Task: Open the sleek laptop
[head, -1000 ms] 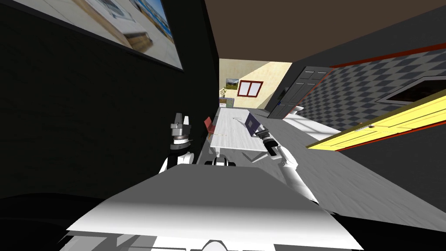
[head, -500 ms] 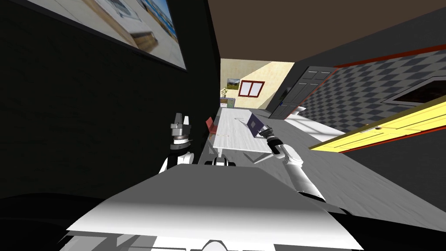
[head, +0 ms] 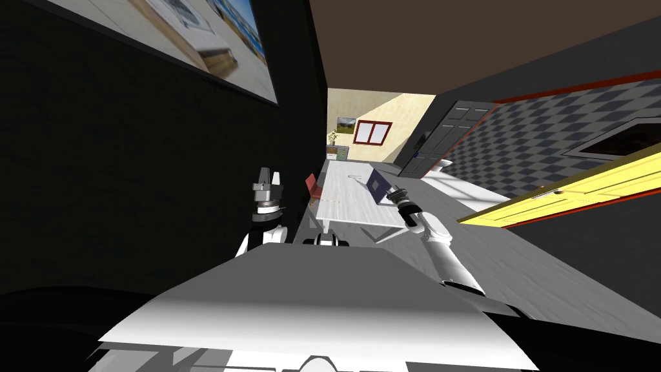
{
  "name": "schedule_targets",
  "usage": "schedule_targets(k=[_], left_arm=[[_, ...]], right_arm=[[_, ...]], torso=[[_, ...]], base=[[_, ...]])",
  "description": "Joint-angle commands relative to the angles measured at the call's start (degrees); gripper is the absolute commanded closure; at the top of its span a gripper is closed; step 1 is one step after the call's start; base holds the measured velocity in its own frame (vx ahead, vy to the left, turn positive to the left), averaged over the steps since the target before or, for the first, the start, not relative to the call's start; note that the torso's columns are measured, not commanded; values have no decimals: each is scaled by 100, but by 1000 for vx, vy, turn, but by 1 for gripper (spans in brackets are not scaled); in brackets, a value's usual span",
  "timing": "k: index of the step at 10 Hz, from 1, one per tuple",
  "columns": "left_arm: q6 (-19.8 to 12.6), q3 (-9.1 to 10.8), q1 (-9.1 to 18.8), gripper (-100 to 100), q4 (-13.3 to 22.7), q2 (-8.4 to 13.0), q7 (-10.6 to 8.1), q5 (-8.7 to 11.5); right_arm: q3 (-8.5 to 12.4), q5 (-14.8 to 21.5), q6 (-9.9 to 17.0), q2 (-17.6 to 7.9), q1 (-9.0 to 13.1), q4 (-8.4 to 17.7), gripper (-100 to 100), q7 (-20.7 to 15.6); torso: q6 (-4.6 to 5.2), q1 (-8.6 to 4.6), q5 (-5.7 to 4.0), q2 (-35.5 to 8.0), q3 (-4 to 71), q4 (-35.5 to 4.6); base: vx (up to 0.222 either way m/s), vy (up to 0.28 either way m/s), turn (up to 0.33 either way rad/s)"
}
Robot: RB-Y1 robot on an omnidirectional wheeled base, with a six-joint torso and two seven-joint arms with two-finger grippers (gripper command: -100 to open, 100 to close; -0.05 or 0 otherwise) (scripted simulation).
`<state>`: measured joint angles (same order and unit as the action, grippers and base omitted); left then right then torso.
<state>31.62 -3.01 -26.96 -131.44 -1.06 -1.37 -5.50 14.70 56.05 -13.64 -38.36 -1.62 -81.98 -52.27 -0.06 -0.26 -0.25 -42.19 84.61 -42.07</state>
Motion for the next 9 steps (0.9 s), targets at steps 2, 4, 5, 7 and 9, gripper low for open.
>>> schedule_targets(k=[2,4,5,7,9], left_arm=[[0,0,0,0,0,0,0,0],[0,0,0,0,0,0,0,0],[0,0,-1,0,0,0,0,0],[0,0,-1,0,0,0,0,0],[0,1,-1,0,0,0,0,0]], right_arm=[[-82,-412,-37,-96,139,331,100,546],[-124,-622,-45,-152,215,483,100,816],[-144,-727,-49,-180,253,559,100,951],[-186,-937,-57,-235,328,712,100,1221],[-165,-1075,-112,-117,379,744,100,1321]], torso=[[29,-31,-7,8,5,1],[32,-36,-14,28,17,12],[34,-40,-17,27,17,15],[35,-38,-14,19,12,10],[18,3,3,18,11,6]], base=[[-43,-85,48],[-26,-73,29],[-38,-83,30],[-33,-73,33],[-15,-51,6]])
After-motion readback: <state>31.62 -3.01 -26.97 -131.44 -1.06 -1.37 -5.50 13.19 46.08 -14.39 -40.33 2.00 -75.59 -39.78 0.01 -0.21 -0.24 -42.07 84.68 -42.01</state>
